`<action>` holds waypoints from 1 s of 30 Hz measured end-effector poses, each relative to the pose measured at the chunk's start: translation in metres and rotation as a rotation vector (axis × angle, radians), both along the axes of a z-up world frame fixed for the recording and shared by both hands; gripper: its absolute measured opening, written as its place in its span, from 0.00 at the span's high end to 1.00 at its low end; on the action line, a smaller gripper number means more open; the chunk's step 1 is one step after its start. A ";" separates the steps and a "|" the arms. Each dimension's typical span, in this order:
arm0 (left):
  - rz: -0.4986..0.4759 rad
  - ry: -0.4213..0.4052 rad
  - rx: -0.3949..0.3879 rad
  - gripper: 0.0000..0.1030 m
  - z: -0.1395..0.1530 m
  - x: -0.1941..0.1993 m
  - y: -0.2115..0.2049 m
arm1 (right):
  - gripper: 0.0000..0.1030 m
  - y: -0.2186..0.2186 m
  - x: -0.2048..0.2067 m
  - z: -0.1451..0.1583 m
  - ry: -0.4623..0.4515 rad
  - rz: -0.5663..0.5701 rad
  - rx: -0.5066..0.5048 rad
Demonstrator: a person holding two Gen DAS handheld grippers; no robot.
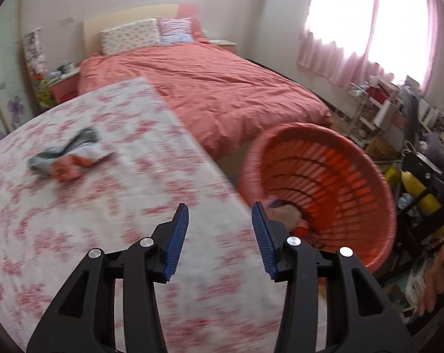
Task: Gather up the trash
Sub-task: 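Move both open tools back over the bed toward the grey sock and snack bag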
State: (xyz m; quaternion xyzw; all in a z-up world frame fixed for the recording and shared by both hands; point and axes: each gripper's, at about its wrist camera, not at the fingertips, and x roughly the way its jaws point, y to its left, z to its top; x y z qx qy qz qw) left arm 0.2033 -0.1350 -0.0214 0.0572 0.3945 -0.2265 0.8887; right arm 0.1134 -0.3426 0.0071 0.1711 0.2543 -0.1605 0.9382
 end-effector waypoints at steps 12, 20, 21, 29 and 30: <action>0.288 -0.048 0.010 0.44 0.010 0.023 0.145 | 0.62 0.130 0.080 0.006 0.073 0.290 -0.017; 0.457 -0.053 -0.028 0.44 0.016 0.036 0.239 | 0.62 0.228 0.158 -0.012 0.154 0.400 0.013; 0.466 -0.055 -0.033 0.44 0.017 0.037 0.245 | 0.61 0.237 0.167 -0.014 0.162 0.401 0.016; 0.505 -0.073 -0.057 0.44 0.021 0.042 0.280 | 0.53 0.296 0.227 -0.029 0.217 0.364 -0.031; 0.507 -0.071 -0.061 0.44 0.020 0.043 0.282 | 0.53 0.300 0.232 -0.033 0.236 0.351 -0.051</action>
